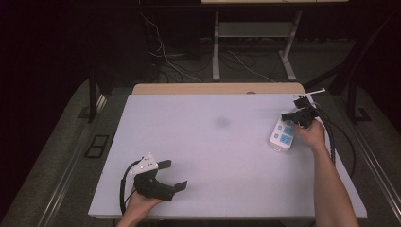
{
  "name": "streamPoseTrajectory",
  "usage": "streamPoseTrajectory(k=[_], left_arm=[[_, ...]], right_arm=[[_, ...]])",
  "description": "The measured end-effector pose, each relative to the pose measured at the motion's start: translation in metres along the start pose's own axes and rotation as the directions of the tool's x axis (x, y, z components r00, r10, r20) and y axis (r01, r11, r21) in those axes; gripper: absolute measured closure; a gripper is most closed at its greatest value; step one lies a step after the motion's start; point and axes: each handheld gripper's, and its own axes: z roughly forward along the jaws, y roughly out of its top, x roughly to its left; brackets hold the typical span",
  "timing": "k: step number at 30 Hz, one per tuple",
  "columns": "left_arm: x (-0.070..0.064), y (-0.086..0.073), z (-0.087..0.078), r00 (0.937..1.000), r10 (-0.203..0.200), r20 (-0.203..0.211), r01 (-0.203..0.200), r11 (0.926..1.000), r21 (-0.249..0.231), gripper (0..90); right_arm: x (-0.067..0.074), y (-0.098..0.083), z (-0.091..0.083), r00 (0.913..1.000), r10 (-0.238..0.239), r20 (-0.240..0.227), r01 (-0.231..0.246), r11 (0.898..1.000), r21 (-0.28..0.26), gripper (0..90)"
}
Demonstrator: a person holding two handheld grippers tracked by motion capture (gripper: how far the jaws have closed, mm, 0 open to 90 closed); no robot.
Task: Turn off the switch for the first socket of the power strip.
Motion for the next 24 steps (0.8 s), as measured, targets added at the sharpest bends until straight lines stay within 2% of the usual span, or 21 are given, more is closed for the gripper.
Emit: streamPoseTrajectory(k=[2,5,8,13,18,24], left_arm=[[0.0,-0.0001,-0.0001,1.0,0.0,-0.001,0.0,1.0,0.0,0.0],[-0.0007,-0.0005,-0.0005,1.0,-0.002,-0.002,0.002,1.0,0.0,0.0],[-0.0018,-0.0008,-0.001,1.0,0.0,0.001,0.0,1.0,0.0,0.0],[-0.0003,-0.0007,-0.0004,1.0,-0.004,-0.001,0.004,1.0,-0.001,0.0],[0.0002,-0.0008,0.0003,1.0,-0.002,-0.002,0.002,1.0,0.004,0.0],[0.0006,-0.0008,0.0012,1.0,-0.007,-0.004,0.007,0.9999,0.008,0.0]], right_arm=[[-0.0009,-0.0009,0.0001,0.9999,0.01,-0.005,-0.01,1.0,-0.007,90.0],[-0.0042,-0.0026,0.0005,0.9983,0.051,-0.027,-0.051,0.999,-0.003,90.0],[-0.0051,-0.0037,0.0008,0.9976,0.058,-0.037,-0.059,0.998,-0.015,90.0],[-0.0051,-0.0058,0.0007,0.9981,0.05,-0.036,-0.051,0.998,-0.031,90.0],[-0.004,-0.0044,0.001,0.9989,0.036,-0.029,-0.037,0.999,-0.028,90.0],[-0.004,-0.0025,0.0007,0.9988,0.041,-0.028,-0.041,0.999,-0.012,90.0]])
